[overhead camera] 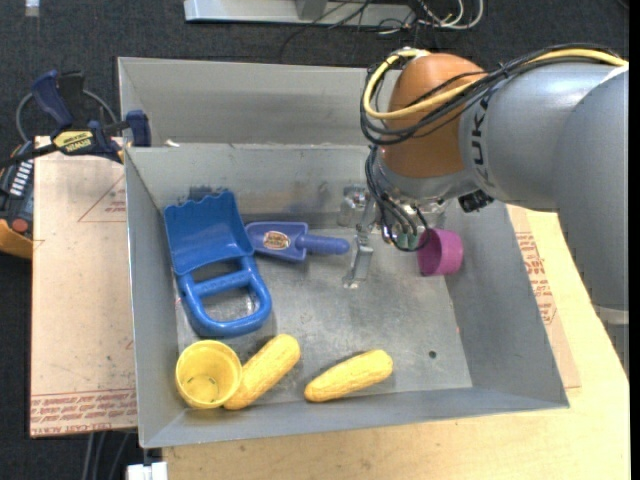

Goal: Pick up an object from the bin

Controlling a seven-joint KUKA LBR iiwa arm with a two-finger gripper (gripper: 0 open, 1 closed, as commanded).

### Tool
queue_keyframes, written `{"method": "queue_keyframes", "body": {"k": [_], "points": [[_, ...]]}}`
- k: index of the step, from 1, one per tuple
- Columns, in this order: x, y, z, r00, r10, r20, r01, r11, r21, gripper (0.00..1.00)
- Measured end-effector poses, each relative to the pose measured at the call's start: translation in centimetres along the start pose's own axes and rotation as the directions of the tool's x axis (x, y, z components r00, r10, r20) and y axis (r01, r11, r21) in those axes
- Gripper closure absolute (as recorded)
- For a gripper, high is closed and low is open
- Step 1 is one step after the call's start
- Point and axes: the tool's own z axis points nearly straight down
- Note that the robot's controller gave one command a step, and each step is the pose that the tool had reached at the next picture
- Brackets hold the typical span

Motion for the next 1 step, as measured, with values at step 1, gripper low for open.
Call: {"method": "queue_keyframes", "body": {"k": [1], "points": [[1.39,6.02,3.19,0.987,-0.159,-0.016,0.159,0.987,-0.008,0.00]]}}
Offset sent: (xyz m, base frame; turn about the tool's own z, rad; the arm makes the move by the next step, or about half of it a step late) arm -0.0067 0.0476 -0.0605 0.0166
